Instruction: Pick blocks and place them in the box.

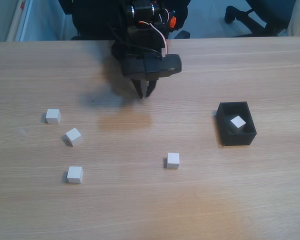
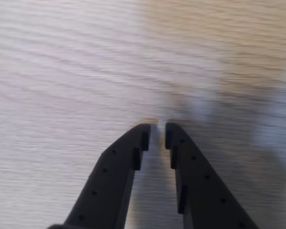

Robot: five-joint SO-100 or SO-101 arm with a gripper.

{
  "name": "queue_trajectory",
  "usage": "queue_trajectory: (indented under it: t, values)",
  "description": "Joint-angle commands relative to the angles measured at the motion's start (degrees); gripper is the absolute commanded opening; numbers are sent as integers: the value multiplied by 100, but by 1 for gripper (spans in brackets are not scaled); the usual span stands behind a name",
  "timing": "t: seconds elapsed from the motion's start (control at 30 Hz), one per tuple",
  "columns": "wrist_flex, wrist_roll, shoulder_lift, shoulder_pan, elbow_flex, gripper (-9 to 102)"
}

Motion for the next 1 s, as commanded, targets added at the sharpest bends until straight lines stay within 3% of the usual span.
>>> queue_trajectory:
  t: [0.0,0.5,0.7,0.97]
  values:
    - [-431,334,-712,-334,-571,1]
    - [-2549,1608,-3990,-993,-2769,15]
    - [-3463,1688,-5080,-914,-3243,20]
    - [-4931,1213,-6363,-598,-3454,18]
